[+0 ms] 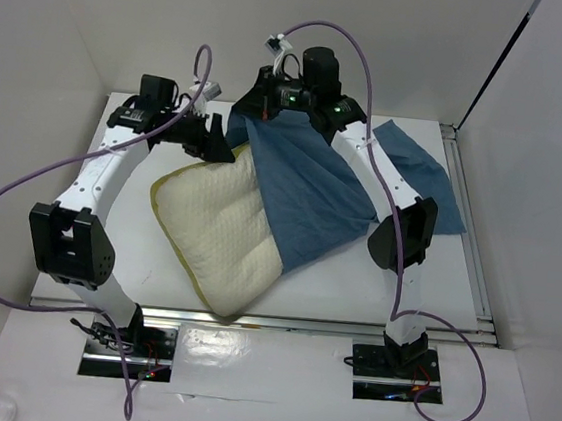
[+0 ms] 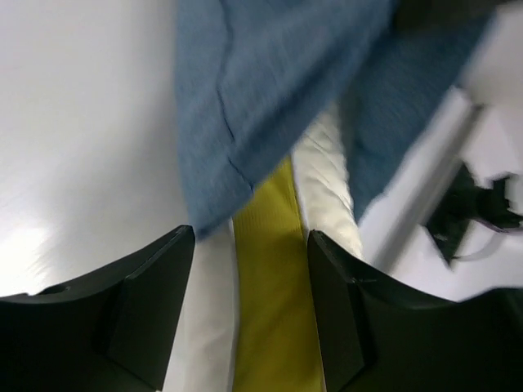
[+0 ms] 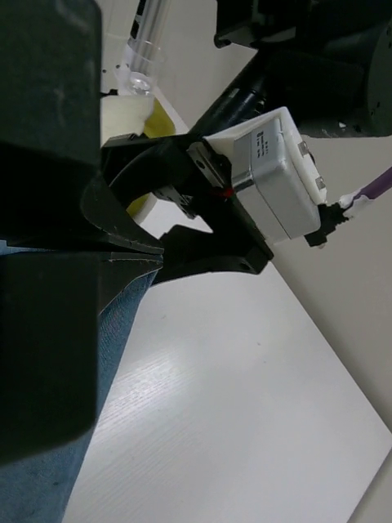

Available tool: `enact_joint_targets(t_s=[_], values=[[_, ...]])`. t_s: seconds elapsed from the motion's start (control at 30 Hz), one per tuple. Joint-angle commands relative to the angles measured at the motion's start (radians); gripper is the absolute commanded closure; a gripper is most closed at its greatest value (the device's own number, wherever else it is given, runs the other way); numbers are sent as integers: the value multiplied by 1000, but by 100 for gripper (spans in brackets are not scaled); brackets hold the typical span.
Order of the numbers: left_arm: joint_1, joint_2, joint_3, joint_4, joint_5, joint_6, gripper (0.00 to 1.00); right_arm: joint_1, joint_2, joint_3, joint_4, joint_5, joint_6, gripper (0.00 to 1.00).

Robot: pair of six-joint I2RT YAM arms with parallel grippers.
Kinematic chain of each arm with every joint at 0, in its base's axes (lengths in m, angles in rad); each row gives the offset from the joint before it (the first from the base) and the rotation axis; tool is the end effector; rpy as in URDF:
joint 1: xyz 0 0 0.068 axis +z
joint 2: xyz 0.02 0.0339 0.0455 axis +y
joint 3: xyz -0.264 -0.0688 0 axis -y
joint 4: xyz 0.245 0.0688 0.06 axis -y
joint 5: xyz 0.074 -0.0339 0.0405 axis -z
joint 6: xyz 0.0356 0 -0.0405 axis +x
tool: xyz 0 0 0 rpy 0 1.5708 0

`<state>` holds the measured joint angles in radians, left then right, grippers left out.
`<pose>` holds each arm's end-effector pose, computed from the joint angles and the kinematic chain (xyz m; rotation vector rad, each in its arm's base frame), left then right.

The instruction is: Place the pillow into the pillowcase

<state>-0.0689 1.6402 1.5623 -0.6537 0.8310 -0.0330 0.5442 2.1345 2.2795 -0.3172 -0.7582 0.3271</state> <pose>0.3575 -0.0510 0.3521 0.4640 2.1527 -1.0011 0.4093 0.2763 0.4143 -0.7857 1.7048 1.2746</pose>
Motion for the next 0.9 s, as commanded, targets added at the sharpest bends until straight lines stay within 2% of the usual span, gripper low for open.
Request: enact_joint_targets(t_s=[0.0,0.07,0.1,0.17,0.3,0.47,0.53,0.77,0.87], values=[[-40,-68,-10,68,-319,-28,29,28,-82,-17,74,-44,-9,100],[-40,-100,-21,78,-448,-18,28,28,-94,-37,61,-17,-38,100],[-40,-121,-30,91,-566,-18,28,28,-105,-67,61,-6,-51,100],[-52,-180,-30,100,-669,37,23,28,-114,-103,52,37,-86,100],[-75,-214,33,10,-698,137,20,19,-94,-103,20,79,-143,100],[-97,-214,50,-187,-528,274,20,10,-73,-112,20,112,-161,100],[-97,-214,39,-236,-518,283,20,10,-62,-103,20,112,-161,100],[-106,-194,7,-262,-509,292,20,10,-62,-80,9,112,-161,100],[-106,-172,-4,-262,-582,283,19,0,-53,-61,0,112,-172,100]])
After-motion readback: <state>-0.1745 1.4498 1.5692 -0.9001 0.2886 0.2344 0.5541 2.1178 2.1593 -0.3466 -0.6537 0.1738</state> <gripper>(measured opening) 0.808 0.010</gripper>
